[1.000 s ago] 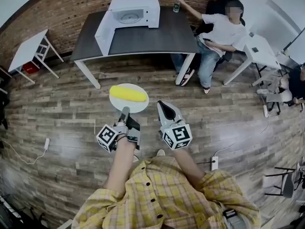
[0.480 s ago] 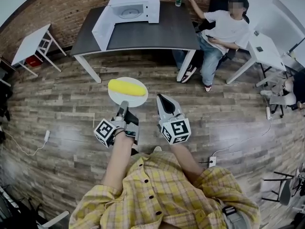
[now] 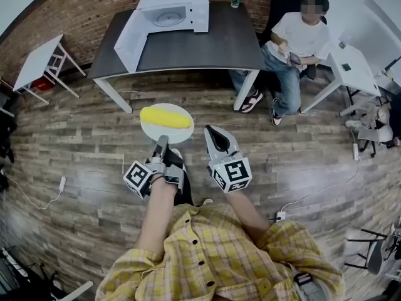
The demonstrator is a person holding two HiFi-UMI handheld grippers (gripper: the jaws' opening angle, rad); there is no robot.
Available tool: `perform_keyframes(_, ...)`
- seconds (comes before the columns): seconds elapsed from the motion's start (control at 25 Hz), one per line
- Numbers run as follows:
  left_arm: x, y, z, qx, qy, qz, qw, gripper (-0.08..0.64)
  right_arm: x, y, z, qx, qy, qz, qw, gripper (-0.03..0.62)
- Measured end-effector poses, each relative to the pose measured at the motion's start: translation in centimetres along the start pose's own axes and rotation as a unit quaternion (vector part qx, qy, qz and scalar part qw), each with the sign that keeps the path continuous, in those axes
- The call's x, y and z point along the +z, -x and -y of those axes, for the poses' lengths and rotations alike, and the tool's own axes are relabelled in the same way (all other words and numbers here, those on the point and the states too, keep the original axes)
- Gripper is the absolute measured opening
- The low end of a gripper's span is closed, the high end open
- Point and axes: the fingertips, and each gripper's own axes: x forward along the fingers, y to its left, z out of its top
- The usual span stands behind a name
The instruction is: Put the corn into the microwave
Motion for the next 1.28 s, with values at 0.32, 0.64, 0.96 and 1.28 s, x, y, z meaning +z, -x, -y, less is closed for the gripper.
perform_keyframes(0.32, 5.2, -10.0, -1.7, 0.025, 0.001, -0.01, 0.9996, 0.014, -0.2, -10.4, 4.9, -0.019, 0.007, -0.007, 1.0, 0.005)
perform_keyframes(0.64, 12.8, -22.6, 0.6, 0.034, -0.012, -0.034, 0.9988, 0.014, 1.3, -23.2, 9.6, -0.046, -0.002, -0.015, 0.999, 0.005)
perform_keyframes(0.96, 18.9, -32.5, 2.5, 0.033, -0.017, -0.055, 0.9978, 0.014, 2.7, -33.3, 12.7, -0.07, 0.002, -0.018, 0.997, 0.005)
perform_keyframes(1.28, 22.0, -37.7, 0.9, 0.061, -0.027, -0.071, 0.9952, 0.014, 3.4, -38.8, 14.8, -0.086, 0.011, -0.02, 0.996, 0.005)
